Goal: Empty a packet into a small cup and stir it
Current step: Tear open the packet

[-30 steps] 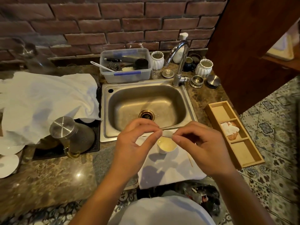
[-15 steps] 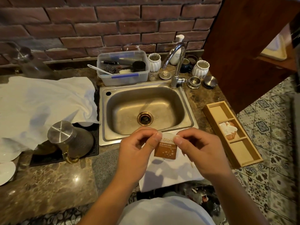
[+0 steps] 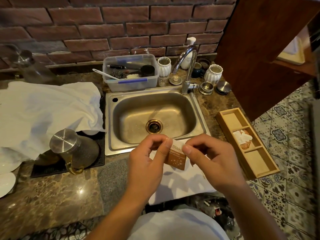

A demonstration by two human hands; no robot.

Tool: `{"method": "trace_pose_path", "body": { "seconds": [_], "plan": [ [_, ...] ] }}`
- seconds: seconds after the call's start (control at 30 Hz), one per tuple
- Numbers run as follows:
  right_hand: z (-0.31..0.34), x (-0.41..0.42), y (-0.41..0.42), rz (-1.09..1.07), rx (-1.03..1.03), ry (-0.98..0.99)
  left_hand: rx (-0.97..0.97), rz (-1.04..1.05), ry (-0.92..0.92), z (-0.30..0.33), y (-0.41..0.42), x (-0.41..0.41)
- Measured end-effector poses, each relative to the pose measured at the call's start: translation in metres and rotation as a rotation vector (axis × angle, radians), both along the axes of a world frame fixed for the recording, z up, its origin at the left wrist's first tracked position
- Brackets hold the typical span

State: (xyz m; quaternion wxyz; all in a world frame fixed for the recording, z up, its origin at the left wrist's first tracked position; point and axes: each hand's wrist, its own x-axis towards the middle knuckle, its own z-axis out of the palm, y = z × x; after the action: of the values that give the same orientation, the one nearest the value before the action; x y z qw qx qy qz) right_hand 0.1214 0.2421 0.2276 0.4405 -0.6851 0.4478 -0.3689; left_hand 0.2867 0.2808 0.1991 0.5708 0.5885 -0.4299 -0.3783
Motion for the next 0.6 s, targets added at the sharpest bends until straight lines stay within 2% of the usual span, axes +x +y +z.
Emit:
{"method": "trace_pose_path", "body": {
  "seconds": [0.1, 0.23, 0.33, 0.47, 0.6],
  "plan": [
    [-0.003, 0.0, 0.001, -0.027, 0.142, -0.132, 0.004, 0.006, 0.024, 0.006, 0.001, -0.005],
    [-0.005, -0.005, -0.001, -0.053, 0.201, -0.129, 0.001, 0.027, 0.029, 0.008, 0.0, -0.005],
    [-0.008, -0.007, -0.002, -0.073, 0.171, -0.073, 0.0, 0.031, 0.046, 0.005, 0.0, -0.006],
    [-0.007, -0.009, -0.003, -0.056, 0.058, 0.017, -0.081, 0.018, -0.094, 0.002, -0.003, -0.007],
    [-0.003, -0.009, -0.004, 0.041, 0.116, -0.06, -0.101, 0.035, -0.087, -0.002, -0.006, -0.006]
  ]
}}
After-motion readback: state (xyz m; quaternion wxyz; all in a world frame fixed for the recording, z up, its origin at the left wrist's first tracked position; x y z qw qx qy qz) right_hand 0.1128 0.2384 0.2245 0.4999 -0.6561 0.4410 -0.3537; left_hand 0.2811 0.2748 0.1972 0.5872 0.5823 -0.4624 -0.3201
